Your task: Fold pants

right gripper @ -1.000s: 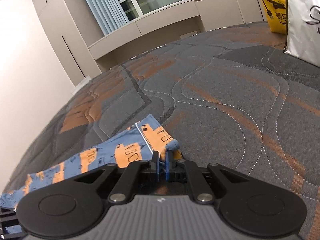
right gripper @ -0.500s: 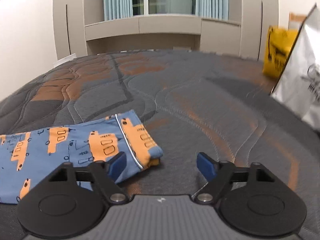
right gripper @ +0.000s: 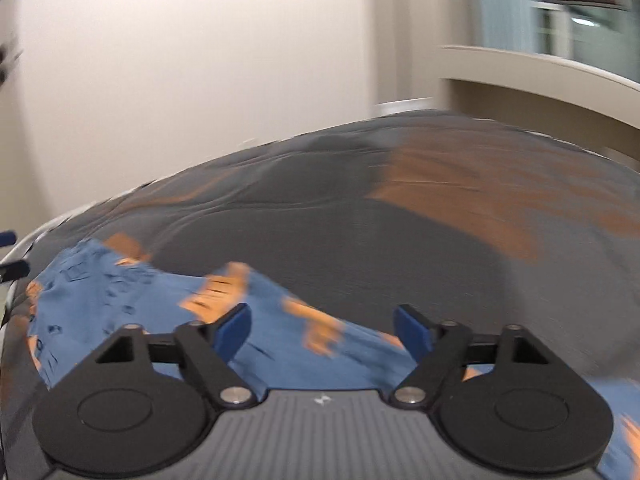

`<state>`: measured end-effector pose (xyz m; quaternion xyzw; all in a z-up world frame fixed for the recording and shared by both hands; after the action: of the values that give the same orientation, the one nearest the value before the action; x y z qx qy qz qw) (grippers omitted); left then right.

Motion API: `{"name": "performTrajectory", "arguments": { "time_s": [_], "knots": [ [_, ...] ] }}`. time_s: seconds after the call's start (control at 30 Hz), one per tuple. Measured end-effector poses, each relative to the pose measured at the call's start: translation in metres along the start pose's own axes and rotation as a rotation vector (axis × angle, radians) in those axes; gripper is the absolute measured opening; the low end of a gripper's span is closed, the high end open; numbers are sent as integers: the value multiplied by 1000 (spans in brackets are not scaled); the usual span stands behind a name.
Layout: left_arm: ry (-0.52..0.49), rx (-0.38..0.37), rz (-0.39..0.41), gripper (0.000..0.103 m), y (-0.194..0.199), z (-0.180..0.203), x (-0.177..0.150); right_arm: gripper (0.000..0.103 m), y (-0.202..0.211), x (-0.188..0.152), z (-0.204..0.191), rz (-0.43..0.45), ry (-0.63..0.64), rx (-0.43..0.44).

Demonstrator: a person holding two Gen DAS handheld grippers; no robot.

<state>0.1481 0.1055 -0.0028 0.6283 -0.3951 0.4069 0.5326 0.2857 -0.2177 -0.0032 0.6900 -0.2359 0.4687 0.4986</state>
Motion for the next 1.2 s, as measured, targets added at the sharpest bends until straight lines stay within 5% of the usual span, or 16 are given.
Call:
{"name": "performTrajectory", "arguments": {
  "time_s": [0.1,0.23,0.37,0.5,0.53,0.6,0.67,0.73,0.93,1.1,1.2],
  "knots": [
    [58,-49,-32,92,-4,-12,-12,67,-38,11,-29,-38,58,69],
    [152,-159,-59,73,-5,-17,-22,57,-70,15,-44,-80,88,96],
    [205,-201,-101,31,-11,-10,-34,49,-84,14,-48,-111,84,88],
    [214,-199,-109,18,-13,-7,-35,48,-90,13,-49,-114,69,87],
    [221,-193,-104,3,-14,-8,-34,47,-89,13,-48,-113,70,84],
    [222,-185,-96,2,-16,-7,-31,40,-90,15,-49,-111,72,83],
    [202,-178,-90,1,-19,-6,-28,13,-90,16,-49,-109,78,74],
    [192,-174,-87,1,-22,-4,-26,7,-90,16,-49,-102,80,85],
    [138,-44,-98,0,-32,-9,-31,5,-87,19,-54,-61,122,41],
    [230,-63,-131,0,-33,-27,-42,7,-96,15,-54,-75,128,11],
    [266,-73,-97,28,-24,-35,-37,23,-90,18,-55,-55,138,-17]
  ]
}}
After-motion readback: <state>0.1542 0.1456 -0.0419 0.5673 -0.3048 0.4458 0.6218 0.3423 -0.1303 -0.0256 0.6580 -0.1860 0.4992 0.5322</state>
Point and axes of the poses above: each gripper's, at about its wrist camera, not at the fingertips, and y roughly against the way its jaws point, z to its right, x to its top, the point moved 4 cm from there along -y, roughly the way its jaws point, and after that the axes turned 3 degrees about z, right-handed, at the moved point
